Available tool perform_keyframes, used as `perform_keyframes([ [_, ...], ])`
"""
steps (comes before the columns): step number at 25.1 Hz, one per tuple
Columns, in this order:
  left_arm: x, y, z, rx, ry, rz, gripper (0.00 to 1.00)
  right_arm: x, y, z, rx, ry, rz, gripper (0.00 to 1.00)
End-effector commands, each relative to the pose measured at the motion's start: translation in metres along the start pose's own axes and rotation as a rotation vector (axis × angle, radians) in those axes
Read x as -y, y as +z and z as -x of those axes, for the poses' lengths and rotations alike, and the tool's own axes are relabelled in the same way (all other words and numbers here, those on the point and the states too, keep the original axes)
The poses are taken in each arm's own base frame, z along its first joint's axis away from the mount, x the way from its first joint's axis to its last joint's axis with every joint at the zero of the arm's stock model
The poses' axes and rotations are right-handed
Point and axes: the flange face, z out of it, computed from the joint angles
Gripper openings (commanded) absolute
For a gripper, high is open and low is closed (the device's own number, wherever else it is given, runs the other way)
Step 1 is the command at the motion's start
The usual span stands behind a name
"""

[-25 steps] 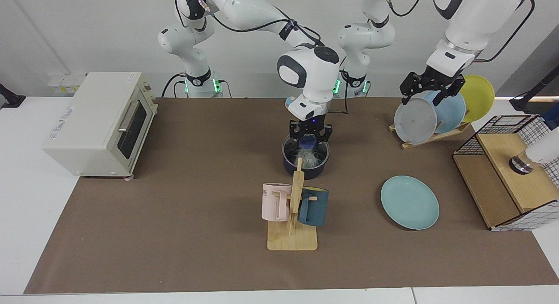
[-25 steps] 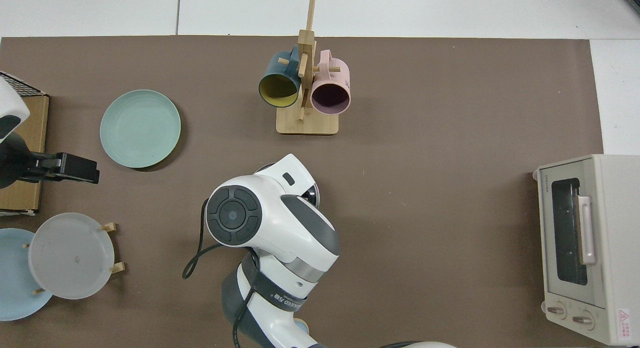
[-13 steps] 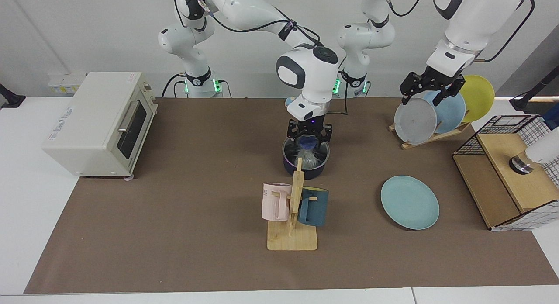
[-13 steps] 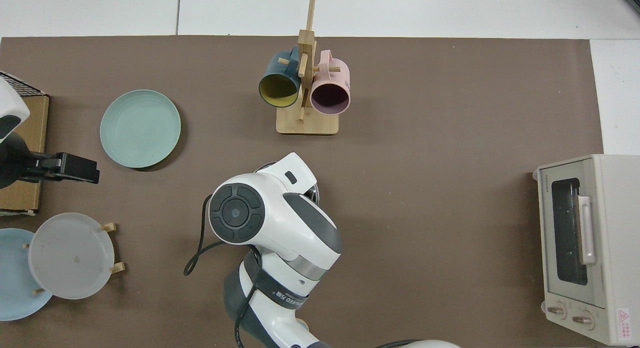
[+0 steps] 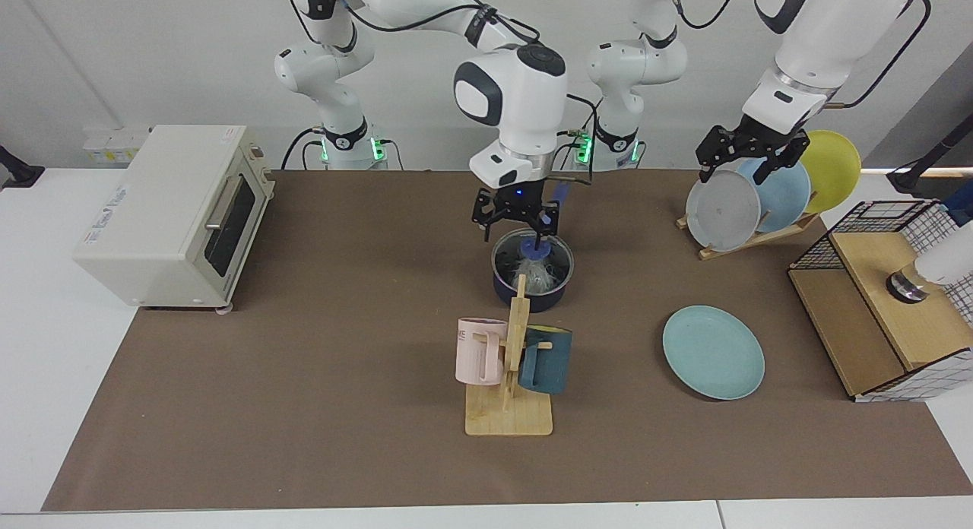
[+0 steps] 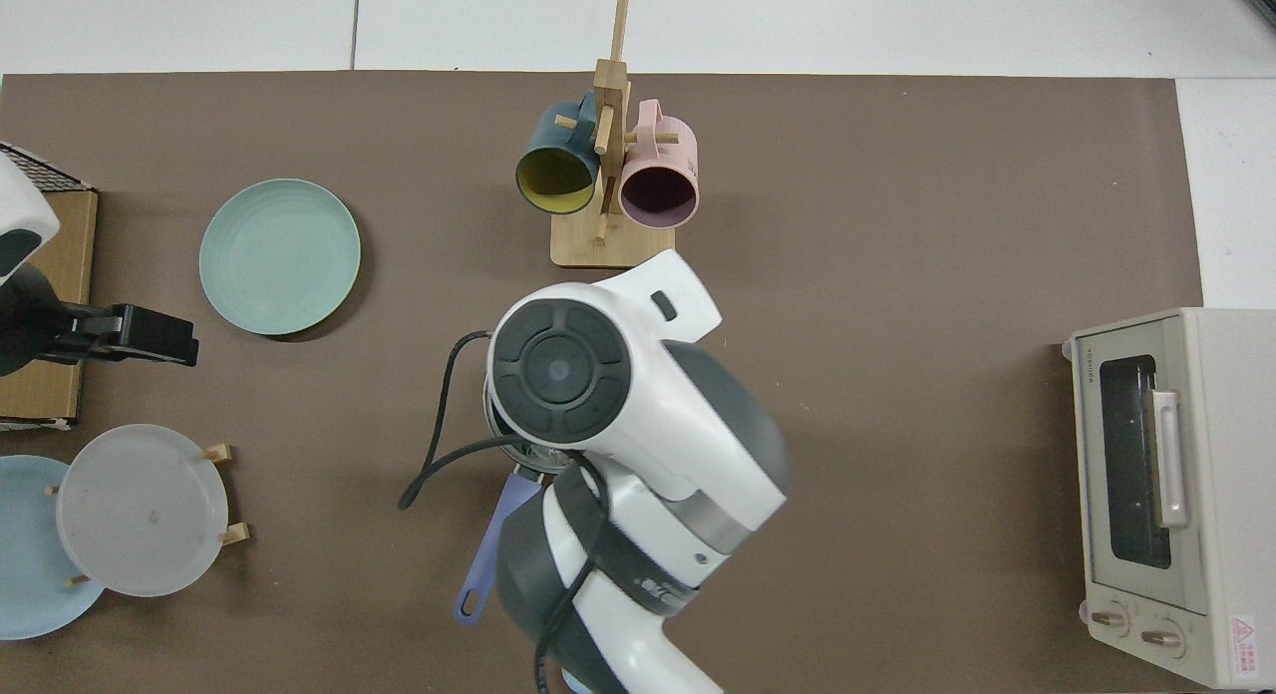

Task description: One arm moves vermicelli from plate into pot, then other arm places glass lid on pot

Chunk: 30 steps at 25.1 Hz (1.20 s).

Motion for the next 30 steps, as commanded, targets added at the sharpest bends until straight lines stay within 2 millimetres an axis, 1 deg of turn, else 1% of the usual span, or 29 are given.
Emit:
perform_keyframes([
  [1,0.0,-0.003,-0.002,0.009,-0.011,0.004,1.0,-0.096,-0.055,-0.044,0.072,-0.03,-0.018,1.0],
  [3,0.001,-0.003,-0.002,0.008,-0.013,0.004,1.0,-0.134,-0.064,-0.057,0.104,-0.021,0.009,1.0],
  [6,0.001,-0.003,-0.002,0.008,-0.013,0.004,1.0,-0.18,-0.078,-0.07,0.12,-0.032,0.023,1.0],
  [8,0.001,-0.003,-0.002,0.008,-0.013,0.004,1.0,-0.216,-0.087,-0.079,0.122,-0.047,0.026,1.0],
  [11,0.001,-0.002,-0.003,0.01,-0.013,0.005,1.0,-0.269,-0.093,-0.09,0.123,-0.091,0.026,1.0],
  [12,0.001,-0.003,-0.002,0.008,-0.013,0.004,1.0,-0.284,-0.093,-0.093,0.125,-0.102,0.027,1.0],
  [15,0.0,-0.003,-0.002,0.009,-0.011,0.004,1.0,-0.314,-0.091,-0.098,0.132,-0.098,0.033,1.0],
  [19,0.001,-0.003,-0.002,0.008,-0.013,0.004,1.0,-0.339,-0.085,-0.099,0.153,-0.088,0.026,1.0],
  [21,0.001,-0.003,-0.002,0.008,-0.013,0.004,1.0,-0.359,-0.078,-0.102,0.173,-0.083,-0.012,1.0],
  [23,0.001,-0.003,-0.002,0.008,-0.013,0.004,1.0,-0.373,-0.075,-0.105,0.178,-0.088,-0.028,1.0],
  [26,0.001,-0.003,-0.002,0.008,-0.013,0.004,1.0,-0.376,-0.073,-0.109,0.171,-0.101,-0.031,1.0],
  [30,0.001,-0.003,-0.002,0.007,-0.013,0.004,1.0,-0.375,-0.072,-0.109,0.171,-0.104,-0.031,1.0],
])
